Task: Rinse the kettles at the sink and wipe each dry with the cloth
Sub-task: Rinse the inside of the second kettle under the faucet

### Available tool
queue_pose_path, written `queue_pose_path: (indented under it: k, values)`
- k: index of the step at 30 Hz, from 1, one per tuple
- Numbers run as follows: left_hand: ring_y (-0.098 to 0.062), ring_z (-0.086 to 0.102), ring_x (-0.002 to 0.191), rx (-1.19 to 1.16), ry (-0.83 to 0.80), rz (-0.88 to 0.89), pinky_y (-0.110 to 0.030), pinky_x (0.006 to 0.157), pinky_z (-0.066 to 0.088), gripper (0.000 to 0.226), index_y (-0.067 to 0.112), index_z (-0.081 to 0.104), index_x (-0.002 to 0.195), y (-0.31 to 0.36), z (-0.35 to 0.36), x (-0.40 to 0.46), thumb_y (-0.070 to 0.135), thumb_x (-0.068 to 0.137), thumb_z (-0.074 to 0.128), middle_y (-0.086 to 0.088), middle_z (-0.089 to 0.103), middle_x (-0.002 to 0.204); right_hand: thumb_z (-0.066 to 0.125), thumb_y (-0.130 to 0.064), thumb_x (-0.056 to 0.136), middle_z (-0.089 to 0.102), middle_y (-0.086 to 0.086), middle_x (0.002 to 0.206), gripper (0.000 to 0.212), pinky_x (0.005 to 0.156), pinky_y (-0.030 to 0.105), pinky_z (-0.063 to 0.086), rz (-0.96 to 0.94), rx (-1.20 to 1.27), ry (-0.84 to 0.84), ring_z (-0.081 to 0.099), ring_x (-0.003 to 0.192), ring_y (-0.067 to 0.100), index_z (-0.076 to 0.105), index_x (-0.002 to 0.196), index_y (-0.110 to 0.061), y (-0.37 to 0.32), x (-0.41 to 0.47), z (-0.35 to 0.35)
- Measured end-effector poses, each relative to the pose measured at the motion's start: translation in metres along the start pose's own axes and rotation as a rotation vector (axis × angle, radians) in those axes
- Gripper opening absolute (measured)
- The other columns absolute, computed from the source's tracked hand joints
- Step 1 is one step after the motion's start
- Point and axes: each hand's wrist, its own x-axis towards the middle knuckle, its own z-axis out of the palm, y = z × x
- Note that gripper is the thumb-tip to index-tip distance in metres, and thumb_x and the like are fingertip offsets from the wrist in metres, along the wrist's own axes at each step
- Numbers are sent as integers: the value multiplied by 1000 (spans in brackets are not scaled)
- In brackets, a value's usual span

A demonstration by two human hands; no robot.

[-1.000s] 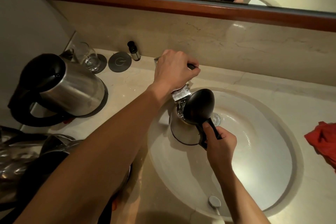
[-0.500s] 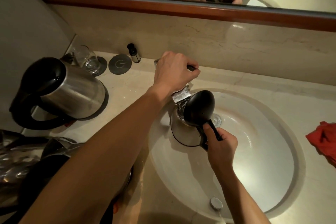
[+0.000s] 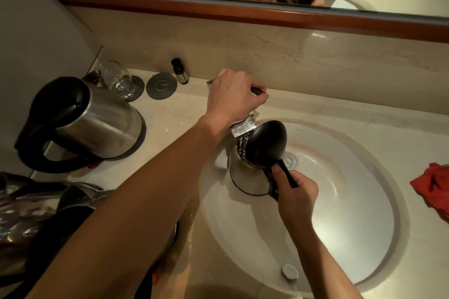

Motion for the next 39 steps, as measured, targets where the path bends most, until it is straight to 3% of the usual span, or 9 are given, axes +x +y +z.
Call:
queue_pose_path:
  k: [12, 16, 21, 30, 34, 37, 39]
  values:
    - [-24, 64, 89, 2, 1, 2, -34, 85, 46, 21, 33, 79, 93, 0, 1, 0, 45, 85, 63, 6, 76, 83, 64, -66, 71, 45, 34, 62, 77, 59, 36, 36, 10, -6, 0, 39, 56, 25, 56, 65, 11, -1, 0, 0]
    - [-24, 63, 89, 2, 8, -1, -33, 85, 46, 22, 35, 78, 94, -1, 1, 1, 46, 85, 63, 6, 76, 83, 66, -64, 72, 46, 34, 62, 75, 53, 46, 41, 16, -16, 2, 41, 56, 26, 56, 65, 10, 1, 1, 0]
    - [-24, 64, 89, 1, 10, 0, -35, 86, 47, 22, 35, 78, 94, -1, 2, 1, 47, 84, 62, 7, 76, 83, 67, -64, 73, 47, 34, 62, 74, 59, 39, 39, 14, -13, -1, 42, 56, 28, 56, 65, 8, 5, 2, 0]
    - [-24, 66, 86, -5, 7, 0, -34, 82, 48, 21, 33, 79, 94, 1, 0, 0, 44, 84, 64, 5, 76, 82, 67, -66, 73, 45, 34, 61, 80, 53, 45, 41, 0, -23, -3, 41, 53, 35, 54, 66, 12, 3, 2, 0]
    - [-24, 65, 91, 12, 3, -5, -33, 83, 47, 22, 34, 78, 96, 1, 0, 0, 45, 85, 63, 5, 76, 85, 66, -67, 73, 45, 33, 61, 81, 56, 39, 36, -19, -34, -6, 38, 54, 28, 54, 64, 12, 3, 1, 0]
    - [-26, 63, 93, 15, 4, -16, -36, 84, 48, 22, 36, 78, 96, 0, 1, 0, 47, 85, 63, 5, 76, 85, 66, -67, 74, 47, 33, 61, 80, 53, 46, 40, -25, -46, -5, 41, 53, 35, 55, 65, 12, 2, 1, 1]
    - [-25, 64, 91, 14, 6, -9, -35, 83, 48, 22, 35, 78, 96, 0, 1, 0, 46, 84, 63, 5, 76, 84, 65, -68, 73, 47, 33, 61, 80, 53, 42, 38, -37, -58, 2, 40, 53, 33, 56, 65, 12, 2, 2, 1]
